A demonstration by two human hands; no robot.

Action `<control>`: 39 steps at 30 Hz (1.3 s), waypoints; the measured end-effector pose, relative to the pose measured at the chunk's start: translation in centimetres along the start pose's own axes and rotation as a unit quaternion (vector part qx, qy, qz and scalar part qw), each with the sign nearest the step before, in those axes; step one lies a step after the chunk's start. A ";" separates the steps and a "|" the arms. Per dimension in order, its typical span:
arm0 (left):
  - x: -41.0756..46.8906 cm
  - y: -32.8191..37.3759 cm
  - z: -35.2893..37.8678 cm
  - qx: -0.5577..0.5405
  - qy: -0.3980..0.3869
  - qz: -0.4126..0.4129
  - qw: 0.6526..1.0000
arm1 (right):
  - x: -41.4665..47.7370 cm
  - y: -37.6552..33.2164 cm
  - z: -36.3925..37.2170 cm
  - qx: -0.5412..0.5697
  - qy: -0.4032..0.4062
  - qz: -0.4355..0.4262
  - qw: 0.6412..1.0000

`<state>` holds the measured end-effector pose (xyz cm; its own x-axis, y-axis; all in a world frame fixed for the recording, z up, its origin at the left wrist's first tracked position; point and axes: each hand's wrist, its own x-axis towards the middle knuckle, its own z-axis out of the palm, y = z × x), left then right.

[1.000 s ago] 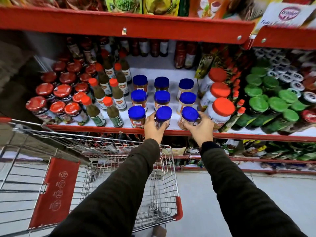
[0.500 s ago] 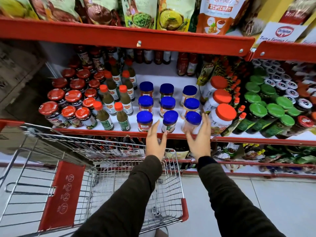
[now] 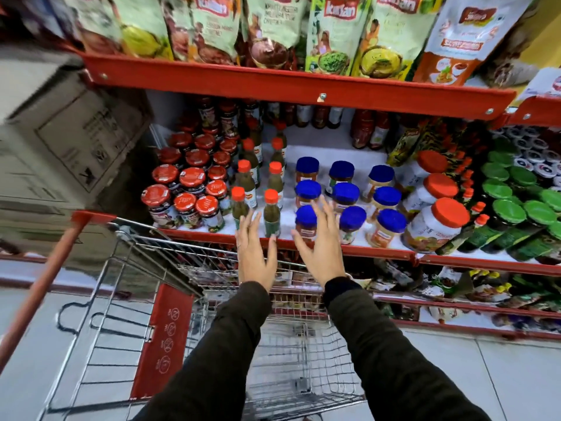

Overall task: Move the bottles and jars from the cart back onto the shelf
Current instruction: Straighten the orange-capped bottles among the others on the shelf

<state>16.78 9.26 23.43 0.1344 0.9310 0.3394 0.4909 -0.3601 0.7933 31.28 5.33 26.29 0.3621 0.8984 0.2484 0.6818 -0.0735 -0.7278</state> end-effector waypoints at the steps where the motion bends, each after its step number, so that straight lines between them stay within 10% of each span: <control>1: 0.5 -0.5 -0.7 -0.009 0.005 -0.008 1.000 | 0.4 -0.8 0.7 0.026 -0.011 -0.001 1.000; 30: 12.2 -5.4 -5.4 -0.061 -0.060 -0.108 0.991 | 8.1 -5.6 4.3 0.052 -0.080 0.091 0.991; 39: 12.4 -4.9 -7.0 -0.114 -0.189 -0.099 0.970 | 7.4 -5.9 4.1 0.031 -0.036 0.104 0.993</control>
<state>10.00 22.17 27.26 0.3851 0.9228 -0.0064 0.3420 -0.1362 0.9298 27.34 14.22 29.82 0.4431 0.8955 0.0429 0.5561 -0.2370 -0.7966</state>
